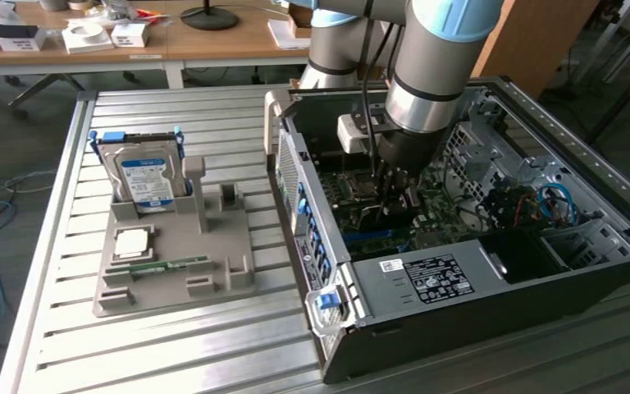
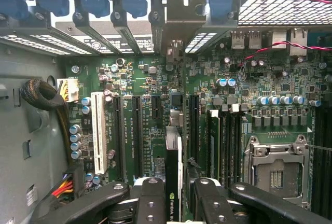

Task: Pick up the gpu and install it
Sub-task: 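Insert the gpu into the slot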

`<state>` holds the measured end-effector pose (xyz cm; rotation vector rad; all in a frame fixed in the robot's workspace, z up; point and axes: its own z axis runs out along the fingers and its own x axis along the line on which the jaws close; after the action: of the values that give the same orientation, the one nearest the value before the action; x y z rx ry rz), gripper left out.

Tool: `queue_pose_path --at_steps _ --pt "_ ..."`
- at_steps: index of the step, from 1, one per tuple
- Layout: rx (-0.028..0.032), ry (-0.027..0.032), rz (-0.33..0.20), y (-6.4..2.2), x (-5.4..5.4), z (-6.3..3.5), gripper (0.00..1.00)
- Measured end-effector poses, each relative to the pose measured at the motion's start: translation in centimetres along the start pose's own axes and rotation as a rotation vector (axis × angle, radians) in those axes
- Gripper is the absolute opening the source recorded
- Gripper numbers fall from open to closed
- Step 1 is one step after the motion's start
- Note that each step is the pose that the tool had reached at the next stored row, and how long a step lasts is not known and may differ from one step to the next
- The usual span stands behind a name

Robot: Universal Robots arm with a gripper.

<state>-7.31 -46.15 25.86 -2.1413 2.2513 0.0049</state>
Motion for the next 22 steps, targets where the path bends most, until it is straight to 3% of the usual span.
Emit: queue_pose_path --at_steps 10,15,22 --pt "0.0001 0.0022 0.000 0.00 0.00 0.10 0.26" --pt "0.0002 0.0103 0.000 0.00 0.00 0.10 0.26" --pt "0.0002 0.0109 0.000 0.00 0.00 0.12 0.26"
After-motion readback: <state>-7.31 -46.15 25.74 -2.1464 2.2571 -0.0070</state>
